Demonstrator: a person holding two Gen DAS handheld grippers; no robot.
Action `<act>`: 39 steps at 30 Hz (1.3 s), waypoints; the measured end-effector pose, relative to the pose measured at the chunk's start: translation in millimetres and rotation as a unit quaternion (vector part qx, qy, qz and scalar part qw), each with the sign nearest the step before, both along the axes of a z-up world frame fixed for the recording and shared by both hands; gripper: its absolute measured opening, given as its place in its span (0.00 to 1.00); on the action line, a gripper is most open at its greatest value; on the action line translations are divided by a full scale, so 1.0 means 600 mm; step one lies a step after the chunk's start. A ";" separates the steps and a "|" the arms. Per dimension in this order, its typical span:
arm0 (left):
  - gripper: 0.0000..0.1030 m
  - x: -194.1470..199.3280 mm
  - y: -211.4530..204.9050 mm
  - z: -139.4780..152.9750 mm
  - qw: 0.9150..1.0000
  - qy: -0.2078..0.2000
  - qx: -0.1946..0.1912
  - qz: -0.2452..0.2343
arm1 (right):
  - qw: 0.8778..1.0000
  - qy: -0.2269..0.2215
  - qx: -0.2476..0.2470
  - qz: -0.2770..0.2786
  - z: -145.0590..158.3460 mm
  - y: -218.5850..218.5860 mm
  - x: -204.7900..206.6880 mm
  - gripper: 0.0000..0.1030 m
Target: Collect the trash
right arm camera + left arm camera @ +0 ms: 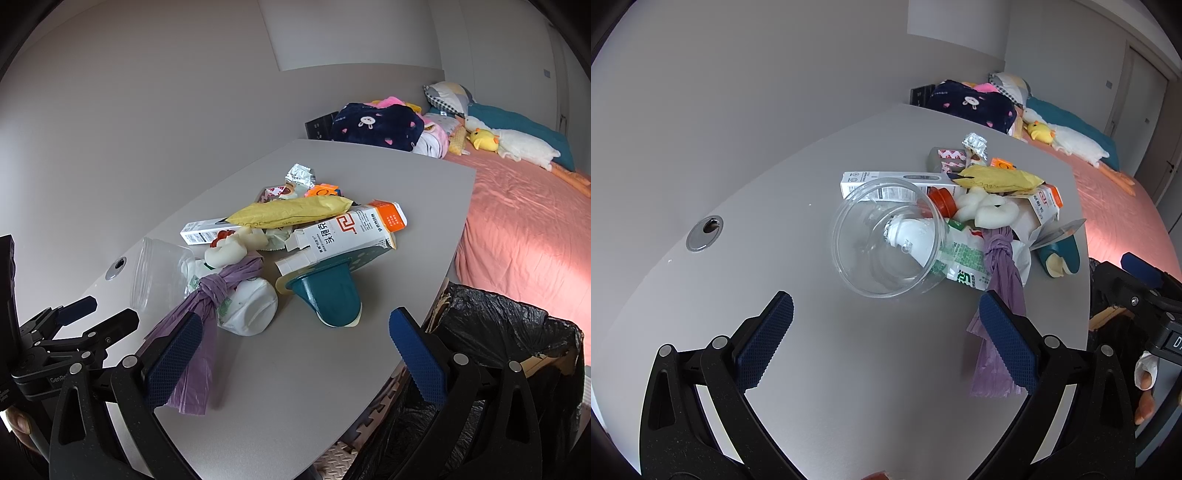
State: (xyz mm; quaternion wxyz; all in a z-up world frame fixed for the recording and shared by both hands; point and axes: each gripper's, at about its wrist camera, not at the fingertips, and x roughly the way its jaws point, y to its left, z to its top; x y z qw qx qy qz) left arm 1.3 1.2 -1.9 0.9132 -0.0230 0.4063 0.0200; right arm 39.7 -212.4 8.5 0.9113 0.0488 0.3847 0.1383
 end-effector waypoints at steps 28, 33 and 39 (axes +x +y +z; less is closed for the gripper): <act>0.90 0.063 0.010 -0.002 0.998 0.003 -0.044 -0.050 | 0.999 0.040 -0.021 0.002 -0.050 -0.018 0.077 0.97; 0.82 0.088 0.000 -0.019 0.998 0.024 -0.014 -0.061 | 0.997 0.060 -0.038 0.013 -0.075 -0.012 0.101 0.86; 0.82 0.101 -0.009 -0.027 0.997 0.012 -0.005 -0.070 | 0.996 0.073 -0.048 0.016 -0.093 -0.009 0.121 0.71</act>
